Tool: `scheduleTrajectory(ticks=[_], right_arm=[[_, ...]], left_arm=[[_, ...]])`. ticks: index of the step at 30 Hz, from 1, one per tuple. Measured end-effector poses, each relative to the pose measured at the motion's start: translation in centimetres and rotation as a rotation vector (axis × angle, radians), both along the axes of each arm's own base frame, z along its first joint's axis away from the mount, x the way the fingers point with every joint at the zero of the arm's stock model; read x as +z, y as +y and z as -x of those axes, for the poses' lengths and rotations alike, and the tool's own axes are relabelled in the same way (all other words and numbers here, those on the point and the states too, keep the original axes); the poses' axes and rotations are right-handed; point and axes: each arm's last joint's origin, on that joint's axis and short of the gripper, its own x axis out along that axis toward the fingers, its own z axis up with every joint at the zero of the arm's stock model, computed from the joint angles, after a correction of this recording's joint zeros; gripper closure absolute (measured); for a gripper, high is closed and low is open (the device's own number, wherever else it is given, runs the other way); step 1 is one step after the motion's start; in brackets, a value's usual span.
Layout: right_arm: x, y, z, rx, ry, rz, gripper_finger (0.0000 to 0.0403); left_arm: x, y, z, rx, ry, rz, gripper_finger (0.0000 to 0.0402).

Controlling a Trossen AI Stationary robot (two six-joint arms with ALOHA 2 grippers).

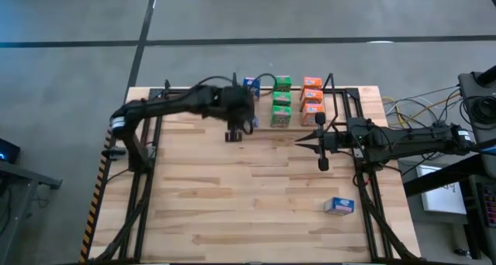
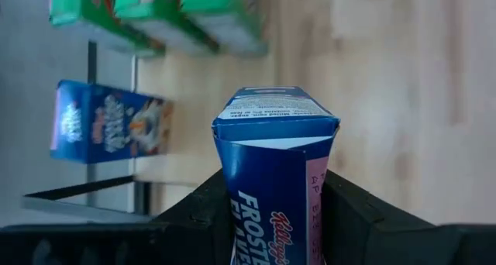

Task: Stack cereal on shelf
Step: Put the left blue cereal box aligned with the other blue cereal box on the shelf

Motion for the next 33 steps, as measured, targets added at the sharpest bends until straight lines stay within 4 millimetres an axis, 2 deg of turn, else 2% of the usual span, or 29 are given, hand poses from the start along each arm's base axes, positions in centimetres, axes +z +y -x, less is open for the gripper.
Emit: scheduleTrajectory(ticks=[4, 8, 19, 27, 33], right_arm=[[-0.1, 0.0, 0.0, 0.0, 0.007, 0.0, 0.0369], [-0.1, 0.0, 0.0, 0.0, 0.007, 0.001, 0.0369], [-0.1, 0.0, 0.0, 0.0, 0.012, 0.003, 0.0369], [-0.1, 0.0, 0.0, 0.0, 0.012, 0.003, 0.0369], [-0.1, 0.0, 0.0, -0.001, 0.012, 0.002, 0.0369]], left_arm=[[-0.6, 3.2, -0.8, 0.009, 0.078, 0.015, 0.0278], [-0.9, 5.1, -2.0, -0.007, 0.053, 0.1, 0.0278], [-3.5, 7.5, -4.6, -0.054, 0.154, 0.12, 0.0279], [-4.9, 9.4, -5.5, -0.027, 0.153, 0.115, 0.0278], [-5.7, 10.6, -5.6, 0.016, 0.173, 0.074, 0.026]])
